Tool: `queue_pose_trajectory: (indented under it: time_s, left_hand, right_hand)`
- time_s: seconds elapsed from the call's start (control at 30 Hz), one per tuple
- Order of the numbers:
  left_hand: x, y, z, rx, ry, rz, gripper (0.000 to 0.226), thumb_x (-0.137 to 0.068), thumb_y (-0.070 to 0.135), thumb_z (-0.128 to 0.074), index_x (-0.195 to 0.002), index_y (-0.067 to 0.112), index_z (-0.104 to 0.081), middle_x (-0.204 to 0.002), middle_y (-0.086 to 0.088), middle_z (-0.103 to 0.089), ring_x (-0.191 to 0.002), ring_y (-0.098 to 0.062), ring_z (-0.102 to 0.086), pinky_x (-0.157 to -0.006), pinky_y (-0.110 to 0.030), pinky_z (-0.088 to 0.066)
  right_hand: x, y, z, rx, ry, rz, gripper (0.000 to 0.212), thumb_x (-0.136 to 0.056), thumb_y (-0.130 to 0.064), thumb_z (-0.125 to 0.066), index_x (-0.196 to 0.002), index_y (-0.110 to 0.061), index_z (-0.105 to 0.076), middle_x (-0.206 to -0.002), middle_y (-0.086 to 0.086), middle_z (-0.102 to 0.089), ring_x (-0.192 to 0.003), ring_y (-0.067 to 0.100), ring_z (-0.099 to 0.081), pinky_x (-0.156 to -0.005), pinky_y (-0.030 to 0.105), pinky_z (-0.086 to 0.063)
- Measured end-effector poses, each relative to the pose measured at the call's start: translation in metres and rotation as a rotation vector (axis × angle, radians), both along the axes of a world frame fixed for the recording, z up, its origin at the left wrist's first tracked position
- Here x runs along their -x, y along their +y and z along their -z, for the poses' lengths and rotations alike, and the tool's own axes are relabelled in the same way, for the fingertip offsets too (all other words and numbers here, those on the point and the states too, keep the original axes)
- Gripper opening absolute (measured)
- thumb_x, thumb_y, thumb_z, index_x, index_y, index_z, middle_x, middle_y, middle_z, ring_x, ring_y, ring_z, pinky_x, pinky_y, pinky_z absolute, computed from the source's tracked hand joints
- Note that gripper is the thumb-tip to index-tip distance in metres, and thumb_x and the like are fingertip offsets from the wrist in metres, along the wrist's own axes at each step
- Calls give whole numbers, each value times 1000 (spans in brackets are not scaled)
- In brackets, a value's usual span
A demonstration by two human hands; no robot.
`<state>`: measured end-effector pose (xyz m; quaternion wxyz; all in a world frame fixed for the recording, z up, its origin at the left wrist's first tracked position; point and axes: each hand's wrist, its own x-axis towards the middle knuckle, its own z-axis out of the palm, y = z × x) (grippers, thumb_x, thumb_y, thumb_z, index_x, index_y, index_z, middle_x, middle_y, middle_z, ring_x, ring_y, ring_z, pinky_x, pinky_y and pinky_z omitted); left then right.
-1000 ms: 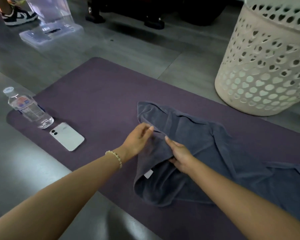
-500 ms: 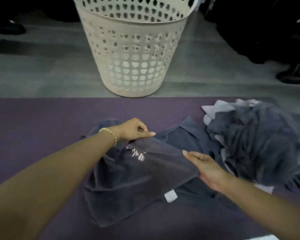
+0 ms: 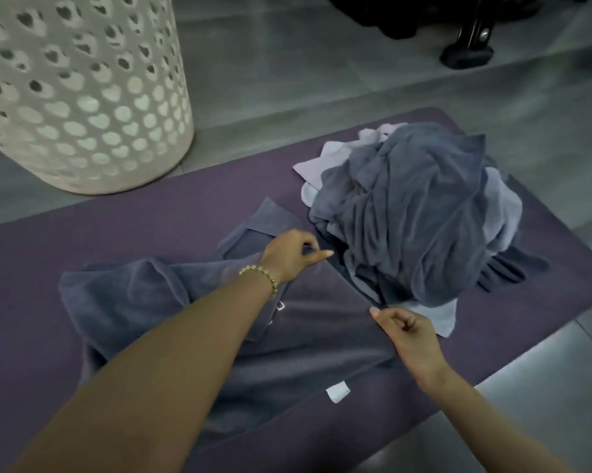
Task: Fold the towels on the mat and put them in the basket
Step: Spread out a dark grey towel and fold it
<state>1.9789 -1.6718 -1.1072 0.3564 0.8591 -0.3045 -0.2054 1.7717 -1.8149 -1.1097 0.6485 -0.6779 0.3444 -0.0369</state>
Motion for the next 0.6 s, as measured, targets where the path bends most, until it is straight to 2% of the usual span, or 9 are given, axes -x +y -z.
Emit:
queue_pose_trajectory:
  time_s: [0.13, 0.2, 0.27, 0.3, 0.37, 0.43, 0.5, 0.57, 0.6]
  left_hand:
    - [13, -25, 14, -12, -43, 17, 30, -83, 42, -68, -67, 19, -57, -74, 5, -61, -75, -13, -57, -66, -26, -40]
    - [14, -33, 20, -62, -107, 65, 29, -82, 43, -69, -71, 18, -61, -82, 1, -66, -84, -19, -61, -76, -31, -46]
    - [12, -31, 24, -90, -169, 16, 30, -80, 45, -70, -89, 16, -66, -99, -3, -64, -97, -23, -57, -88, -39, -44]
    - [10, -26, 25, -109, -206, -22, 38, -80, 46, -69, -103, 17, -65, -110, -5, -59, -105, -24, -52, -92, -38, -41]
    - [3, -9, 24, -195, -261, -101, 62, -80, 53, -65, -129, 19, -50, -131, -5, -44, -119, -26, -41, -100, -36, -34]
    - [-8, 14, 24, -313, -258, -213, 87, -77, 63, -61, -144, 18, -30, -149, -8, -26, -134, -29, -27, -112, -40, -22]
    - [-21, 42, 26, -446, -186, -314, 104, -72, 72, -57, -149, 16, -15, -156, -12, -14, -142, -32, -15, -117, -44, -12]
    - [-30, 68, 26, -577, -112, -358, 111, -69, 79, -52, -149, 14, -12, -154, -13, -18, -141, -33, -18, -117, -45, -12]
    - [-33, 78, 26, -616, -88, -359, 110, -68, 80, -51, -147, 12, -18, -150, -13, -25, -138, -33, -24, -116, -44, -16]
  right_hand:
    - [12, -8, 20, 99, 59, 90, 28, -85, -11, -70, -59, -3, -61, -53, -2, -53, -58, 5, -50, -61, 17, -44]
    - [19, -8, 33, 193, 134, 62, 25, -83, -15, -72, -61, -8, -63, -53, -1, -56, -54, 4, -50, -58, 19, -44]
    - [22, -6, 41, 317, 217, 38, 18, -80, -22, -75, -68, -15, -64, -65, 1, -60, -59, 7, -53, -60, 20, -43]
    - [21, -5, 43, 382, 233, 32, 16, -79, -24, -76, -74, -18, -62, -73, -2, -60, -66, 7, -55, -62, 18, -42]
    - [16, 0, 39, 430, 224, 34, 24, -76, -28, -78, -86, -21, -57, -86, -10, -57, -79, 5, -55, -65, 14, -39]
    - [9, 2, 34, 420, 253, 23, 31, -74, -34, -79, -91, -22, -55, -86, -12, -57, -79, 3, -55, -64, 14, -38]
    - [3, 2, 31, 394, 324, -51, 30, -74, -38, -78, -81, -18, -57, -75, -9, -61, -70, 3, -56, -56, 14, -39]
    - [-1, 3, 28, 325, 330, -119, 35, -77, -35, -77, -64, -11, -54, -59, -5, -57, -56, 7, -51, -49, 13, -38]
    - [-3, 5, 25, 269, 303, -132, 39, -78, -31, -76, -59, -10, -50, -55, -3, -53, -52, 9, -47, -47, 13, -37]
